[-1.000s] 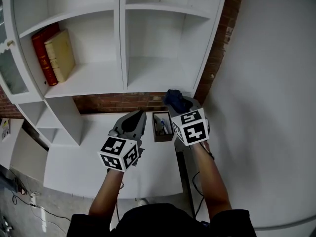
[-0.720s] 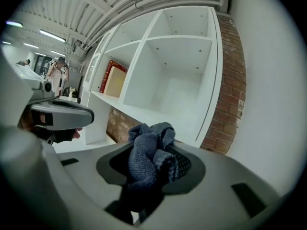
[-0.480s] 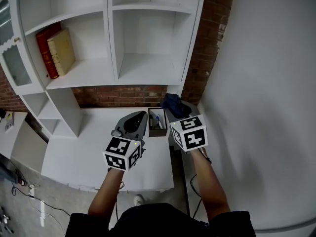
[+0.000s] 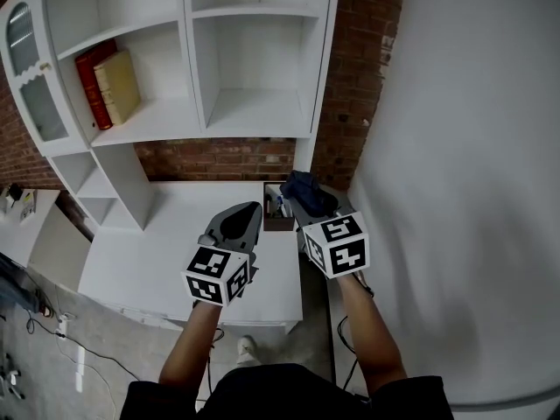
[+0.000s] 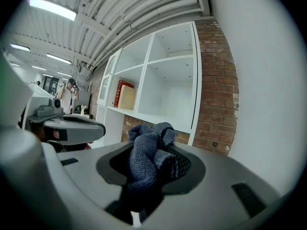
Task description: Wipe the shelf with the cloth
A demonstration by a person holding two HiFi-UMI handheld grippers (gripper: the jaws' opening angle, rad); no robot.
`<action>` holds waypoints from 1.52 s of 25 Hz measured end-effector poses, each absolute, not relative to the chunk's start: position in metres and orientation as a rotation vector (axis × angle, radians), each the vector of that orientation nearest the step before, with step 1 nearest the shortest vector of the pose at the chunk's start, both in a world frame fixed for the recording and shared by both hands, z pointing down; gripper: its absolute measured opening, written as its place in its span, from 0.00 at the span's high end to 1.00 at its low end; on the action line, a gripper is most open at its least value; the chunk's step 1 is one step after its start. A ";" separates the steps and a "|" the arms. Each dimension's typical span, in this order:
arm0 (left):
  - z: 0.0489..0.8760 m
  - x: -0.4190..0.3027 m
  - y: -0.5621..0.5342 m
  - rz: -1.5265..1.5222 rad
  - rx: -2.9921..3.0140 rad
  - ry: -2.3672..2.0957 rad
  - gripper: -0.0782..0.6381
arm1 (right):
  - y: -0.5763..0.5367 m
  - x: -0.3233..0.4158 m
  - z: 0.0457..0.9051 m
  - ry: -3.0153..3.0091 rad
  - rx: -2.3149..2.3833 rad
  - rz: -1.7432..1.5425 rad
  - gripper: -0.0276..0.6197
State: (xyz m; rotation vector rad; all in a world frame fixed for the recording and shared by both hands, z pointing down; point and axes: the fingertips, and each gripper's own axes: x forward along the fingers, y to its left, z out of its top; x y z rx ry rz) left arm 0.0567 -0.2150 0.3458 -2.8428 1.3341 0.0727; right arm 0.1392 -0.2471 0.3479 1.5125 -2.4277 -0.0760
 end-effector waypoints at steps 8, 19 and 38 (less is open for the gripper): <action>0.352 0.070 -0.173 0.035 -2.830 1.345 0.87 | -0.205 0.146 0.350 -2.455 1.489 -0.078 0.70; 0.349 0.082 -0.129 0.025 -2.812 1.348 0.87 | -0.160 0.154 0.348 -2.499 1.467 -0.086 0.70; 0.337 0.048 -0.123 0.041 -2.809 1.320 0.87 | -0.154 0.119 0.342 -2.493 1.482 -0.092 0.70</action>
